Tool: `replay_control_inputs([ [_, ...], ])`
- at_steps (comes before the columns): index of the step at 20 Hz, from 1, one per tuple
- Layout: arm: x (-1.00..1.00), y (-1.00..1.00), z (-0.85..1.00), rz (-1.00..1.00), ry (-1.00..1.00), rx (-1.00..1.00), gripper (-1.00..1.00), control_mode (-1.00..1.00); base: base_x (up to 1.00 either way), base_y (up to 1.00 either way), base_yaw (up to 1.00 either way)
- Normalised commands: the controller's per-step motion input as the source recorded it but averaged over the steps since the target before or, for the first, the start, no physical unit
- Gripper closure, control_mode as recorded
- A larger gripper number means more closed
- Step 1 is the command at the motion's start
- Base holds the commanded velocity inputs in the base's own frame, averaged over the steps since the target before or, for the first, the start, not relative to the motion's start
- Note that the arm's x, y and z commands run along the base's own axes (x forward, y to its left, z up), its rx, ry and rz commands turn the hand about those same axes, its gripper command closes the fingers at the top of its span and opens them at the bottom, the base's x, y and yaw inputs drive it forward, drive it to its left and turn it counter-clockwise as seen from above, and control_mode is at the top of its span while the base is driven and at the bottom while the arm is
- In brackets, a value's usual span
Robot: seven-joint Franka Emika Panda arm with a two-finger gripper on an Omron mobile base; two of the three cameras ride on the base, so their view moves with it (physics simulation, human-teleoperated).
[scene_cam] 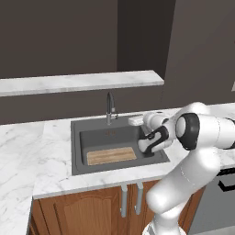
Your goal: Turn on the sink faucet with hot water and rinse the cutting board for ten seconds, then turn off the faucet. Push the cutting board to reach the water if necessary.
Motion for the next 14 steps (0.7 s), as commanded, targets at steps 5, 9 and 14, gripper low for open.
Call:
replay_control_inputs([
  [5,0.25,0.12,-0.02,0.0,0.0,0.0,-1.0,-1.0,0.0,0.0,0.0],
  [9,0.25,0.09,-0.01,0.0,0.0,0.0,-1.0,-1.0,0.0,0.0,0.0],
  [14,0.21,0.03,-0.01,0.0,0.0,0.0,-1.0,-1.0,0.0,0.0,0.0],
])
